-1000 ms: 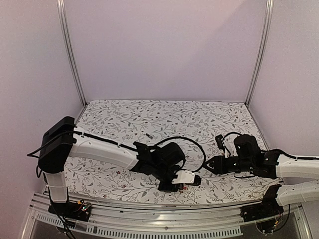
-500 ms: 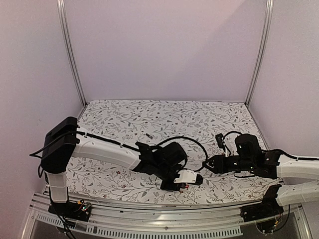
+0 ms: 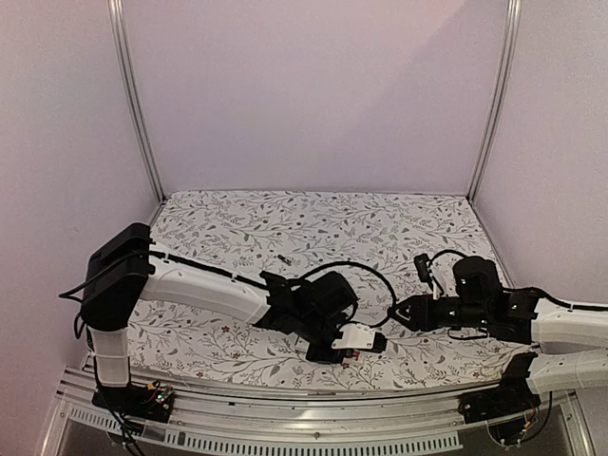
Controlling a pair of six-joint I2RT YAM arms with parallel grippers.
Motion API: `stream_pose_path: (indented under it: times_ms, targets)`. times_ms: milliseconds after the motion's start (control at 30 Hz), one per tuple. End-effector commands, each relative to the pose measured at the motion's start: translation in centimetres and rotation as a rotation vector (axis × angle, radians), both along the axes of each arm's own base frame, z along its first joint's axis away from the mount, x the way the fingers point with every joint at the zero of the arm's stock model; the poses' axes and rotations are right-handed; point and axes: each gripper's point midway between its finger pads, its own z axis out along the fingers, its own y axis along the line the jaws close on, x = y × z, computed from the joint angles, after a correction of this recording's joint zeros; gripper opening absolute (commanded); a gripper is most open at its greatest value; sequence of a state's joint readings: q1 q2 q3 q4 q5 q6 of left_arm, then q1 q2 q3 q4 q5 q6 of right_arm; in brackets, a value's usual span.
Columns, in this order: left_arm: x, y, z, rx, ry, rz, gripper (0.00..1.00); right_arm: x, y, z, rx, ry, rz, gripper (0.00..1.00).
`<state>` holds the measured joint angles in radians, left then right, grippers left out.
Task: Load the batteries into the remote control
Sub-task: Place the battery in the battery compartment.
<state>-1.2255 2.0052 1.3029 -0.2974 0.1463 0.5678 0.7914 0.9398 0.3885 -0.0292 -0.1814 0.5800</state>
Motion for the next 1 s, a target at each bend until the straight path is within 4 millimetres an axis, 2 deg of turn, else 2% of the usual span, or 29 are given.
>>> stream_pose_path:
  times_ms: [0,167,467,733,967]
  targets:
    - [0.7,-0.1,-0.7,0.013,-0.006,0.026,0.0,0.0,-0.2,0.2,0.01,-0.01,-0.003,0.46]
    - [0.8,-0.2,-0.6,0.014,-0.015,0.032,0.01,0.0,0.0,0.4,0.014,-0.016,0.004,0.46]
    - [1.6,-0.2,-0.5,0.019,-0.047,0.1,0.15,0.0,0.2,0.6,0.023,-0.02,0.015,0.46]
    - [2.2,-0.3,-0.3,0.012,-0.075,0.127,0.2,-0.2,0.3,0.7,0.029,-0.018,0.028,0.46]
    - [2.0,0.1,-0.4,0.026,-0.071,0.118,0.35,-0.3,0.4,0.8,0.031,-0.021,0.034,0.46]
